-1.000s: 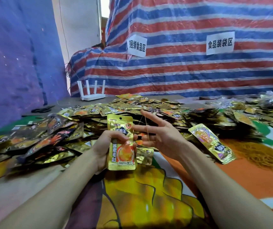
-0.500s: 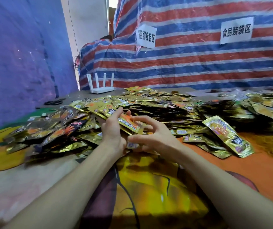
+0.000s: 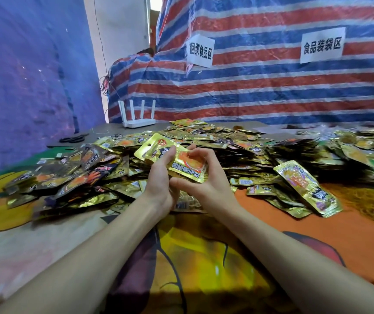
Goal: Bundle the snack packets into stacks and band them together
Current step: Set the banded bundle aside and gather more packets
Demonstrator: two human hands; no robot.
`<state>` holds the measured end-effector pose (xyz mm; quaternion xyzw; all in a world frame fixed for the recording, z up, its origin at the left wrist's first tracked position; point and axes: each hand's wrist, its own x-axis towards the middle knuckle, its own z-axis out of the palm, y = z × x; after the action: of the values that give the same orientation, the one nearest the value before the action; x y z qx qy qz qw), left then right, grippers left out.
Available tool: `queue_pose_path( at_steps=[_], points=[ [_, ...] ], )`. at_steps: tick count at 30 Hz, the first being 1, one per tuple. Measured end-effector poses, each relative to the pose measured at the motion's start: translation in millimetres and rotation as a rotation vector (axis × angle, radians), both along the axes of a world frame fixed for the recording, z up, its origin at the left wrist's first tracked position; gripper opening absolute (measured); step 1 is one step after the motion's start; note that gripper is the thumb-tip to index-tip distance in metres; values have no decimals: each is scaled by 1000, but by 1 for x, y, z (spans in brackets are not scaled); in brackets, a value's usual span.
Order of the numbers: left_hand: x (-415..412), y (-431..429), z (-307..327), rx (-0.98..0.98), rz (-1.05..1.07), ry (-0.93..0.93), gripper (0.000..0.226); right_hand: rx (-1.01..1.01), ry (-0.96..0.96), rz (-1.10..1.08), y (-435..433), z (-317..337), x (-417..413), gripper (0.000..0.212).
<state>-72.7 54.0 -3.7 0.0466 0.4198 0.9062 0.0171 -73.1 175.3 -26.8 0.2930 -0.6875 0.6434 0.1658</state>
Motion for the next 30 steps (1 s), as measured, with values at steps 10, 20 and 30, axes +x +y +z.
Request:
queue_pose_path(
  at_steps=[10,20,30],
  points=[
    [-4,4,-3,-52,-41,-31,44,63,-104,-135,10,16,6,45],
    [-3,5,-10,-253,-101,38,41,698,65,-301,25,34,14,71],
    [-2,44,-1,-589,-9,108,56,623,5,-531,105,79,-20,46]
  ],
)
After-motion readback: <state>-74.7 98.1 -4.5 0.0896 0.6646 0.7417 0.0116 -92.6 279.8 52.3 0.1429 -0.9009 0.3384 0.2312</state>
